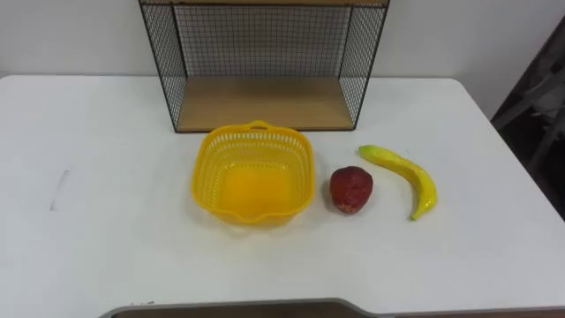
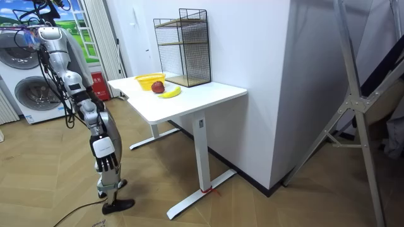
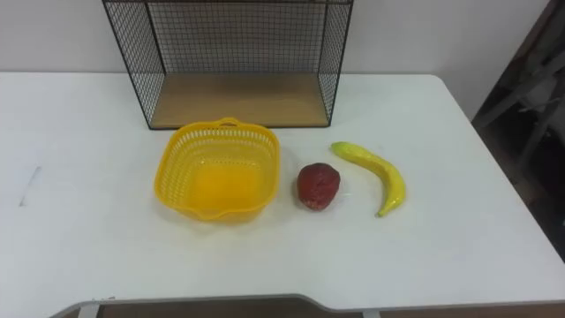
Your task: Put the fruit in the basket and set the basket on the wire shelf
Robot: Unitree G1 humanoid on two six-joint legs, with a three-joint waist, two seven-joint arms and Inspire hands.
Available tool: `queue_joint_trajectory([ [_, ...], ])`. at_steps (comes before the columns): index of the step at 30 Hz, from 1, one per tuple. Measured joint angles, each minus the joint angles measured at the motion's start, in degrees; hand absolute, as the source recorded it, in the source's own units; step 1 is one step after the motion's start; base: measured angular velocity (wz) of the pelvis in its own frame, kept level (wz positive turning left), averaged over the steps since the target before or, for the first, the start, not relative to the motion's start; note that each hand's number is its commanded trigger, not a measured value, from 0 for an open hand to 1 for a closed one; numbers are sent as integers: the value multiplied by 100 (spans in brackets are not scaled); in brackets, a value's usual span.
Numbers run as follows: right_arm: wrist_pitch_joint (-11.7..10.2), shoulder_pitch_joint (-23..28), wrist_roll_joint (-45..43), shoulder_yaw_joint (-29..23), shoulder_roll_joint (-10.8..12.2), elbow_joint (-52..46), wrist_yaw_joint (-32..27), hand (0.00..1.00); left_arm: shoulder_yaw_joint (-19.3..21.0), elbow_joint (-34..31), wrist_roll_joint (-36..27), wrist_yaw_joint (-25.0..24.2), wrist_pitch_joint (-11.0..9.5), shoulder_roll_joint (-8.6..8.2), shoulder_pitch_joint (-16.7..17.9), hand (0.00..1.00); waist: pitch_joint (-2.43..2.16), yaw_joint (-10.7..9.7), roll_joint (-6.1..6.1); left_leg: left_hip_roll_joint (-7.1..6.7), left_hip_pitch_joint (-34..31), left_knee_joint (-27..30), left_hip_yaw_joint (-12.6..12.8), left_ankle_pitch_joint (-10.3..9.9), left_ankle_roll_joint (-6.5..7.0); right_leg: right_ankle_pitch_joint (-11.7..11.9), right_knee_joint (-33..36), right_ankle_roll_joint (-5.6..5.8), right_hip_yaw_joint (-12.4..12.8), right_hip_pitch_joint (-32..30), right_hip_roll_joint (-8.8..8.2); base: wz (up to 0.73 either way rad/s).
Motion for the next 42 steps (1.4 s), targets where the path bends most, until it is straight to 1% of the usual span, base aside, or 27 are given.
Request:
queue_joint_trajectory([
  [2, 3, 8, -2, -5, -1, 0, -7, 0, 1, -4, 3, -1, 3, -1, 13, 0, -2, -19, 5, -7, 1, 1, -37, 3, -2, 0, 0, 0, -18, 13, -2, 5],
  [12, -1, 10, -1, 1, -3, 1, -63, 0, 1, -5, -5, 0, 6, -2, 7, 0, -1, -2, 11, -9, 1, 1, -42, 9, -4, 0, 0, 0, -13, 7, -2, 0],
  [15, -51, 2, -1, -2, -15, 5, -77, 0, 1, -6, -4, 0, -5, -2, 9, 0, -1, -4, 11, -9, -1, 1, -42, 9, -4, 0, 0, 0, -11, 11, -1, 0],
  [19, -130, 1, 31, -5, -16, 2, -114, 0, 2, -6, -3, 0, -81, -2, 8, 0, -1, -3, 15, -9, 4, -1, -41, 9, -4, 0, 1, 1, 1, 6, 0, 0],
  [22, -176, 1, 316, -26, -17, 2, -266, 0, 2, 13, -15, 1, -143, -4, -15, 0, 1, -3, 24, -9, 1, 0, -49, 9, -4, -1, 3, 1, -3, 16, -1, 0],
  [24, -197, 12, 712, -188, -17, 2, -410, 0, 20, 13, -31, 1, -158, -11, -37, 0, 3, -15, 45, -8, 10, -6, -47, 8, -3, -1, -1, 1, 6, 18, 0, 0],
  [25, -237, 49, 1089, -284, -16, 1, -527, 0, 50, 4, -18, 2, -165, -11, -53, 0, 8, -19, 53, -8, 24, -9, -46, 8, -3, -2, -3, 3, 9, 5, 0, 0],
  [27, -251, 136, 1547, -481, -10, -17, -697, 0, 249, 3, -3, 14, -181, -26, -62, 0, 6, -20, 57, -4, 25, -8, -49, 8, -4, -3, 4, 4, 10, 14, 0, 0],
  [29, -256, 145, 2510, -983, -13, -16, -924, 0, 373, 3, -4, 115, -184, -47, -5, 0, 14, -45, 67, -5, 9, -8, -35, 9, -4, -3, 4, 5, 26, 22, 1, -4],
  [30, -269, 144, 2816, -1108, -13, -16, -980, 0, 400, 2, -3, 122, -188, -47, 15, 0, 14, -54, 67, -7, 12, -7, -33, 9, -4, -3, 3, 5, 28, 22, 1, 0],
  [32, -357, 158, 3911, -1600, -9, -134, -1116, 0, 684, -8, -2, 128, -263, -76, 72, 0, 14, -152, 59, -11, 26, -8, -34, 9, -3, -5, 5, 8, 17, 35, -3, 0],
  [33, -374, 187, 4180, -1697, -8, -224, -1154, 0, 758, -10, -3, 130, -282, -85, 92, 0, 14, -174, 55, -11, 33, -11, -27, 9, -3, -7, 5, 10, 29, 32, -3, -3],
  [34, -440, 233, 4730, -1917, -6, -373, -1239, 0, 868, -11, -7, 140, -295, -93, 111, 0, 15, -216, 44, -10, 35, -12, -21, 9, -3, -11, 5, 13, 34, 13, -4, 0],
  [35, -492, 242, 5305, -2219, -7, -491, -1368, 0, 962, -8, -13, 187, -308, -95, 152, 0, 16, -256, 33, -11, 34, -12, -20, 9, -3, -11, -6, 14, 32, 10, -3, 0],
  [36, -517, 238, 5616, -2383, -11, -535, -1448, 0, 1026, -8, -28, 213, -334, -95, 175, 0, 15, -281, 23, -12, 34, -11, -18, 9, -3, -11, -13, 14, 36, 10, -2, 0],
  [37, -565, 233, 6118, -2699, -22, -655, -1618, 0, 1178, -11, -32, 260, -400, -94, 225, 0, 12, -318, 6, -13, 32, -11, -5, 9, -3, -14, -26, 16, 64, 5, 2, -8],
  [38, -616, 219, 6457, -2950, -53, -771, -1776, 0, 1312, -12, -22, 322, -441, -93, 242, 0, 10, -337, -2, -15, 33, -13, 24, 9, -3, -14, -51, 16, 109, -1, 11, -7],
  [39, -643, 223, 6597, -3062, -63, -853, -1869, 0, 1374, -24, -19, 359, -463, -94, 247, 0, 7, -357, -12, -20, 33, -16, 25, 9, -3, -14, -67, 16, 127, 2, 17, -8],
  [41, -737, 233, 7195, -3467, -146, -1171, -2206, 0, 1418, -161, -7, 475, -510, -75, 341, 0, -1, -442, -53, -25, 31, -12, 34, 9, -2, -14, -77, 17, 146, 0, 17, 0],
  [42, -745, 234, 7350, -3556, -173, -1275, -2306, 0, 1418, -191, -9, 492, -510, -66, 389, 0, 0, -468, -64, -25, 29, -13, 33, 9, -2, -16, -81, 20, 145, 1, 14, 0],
])
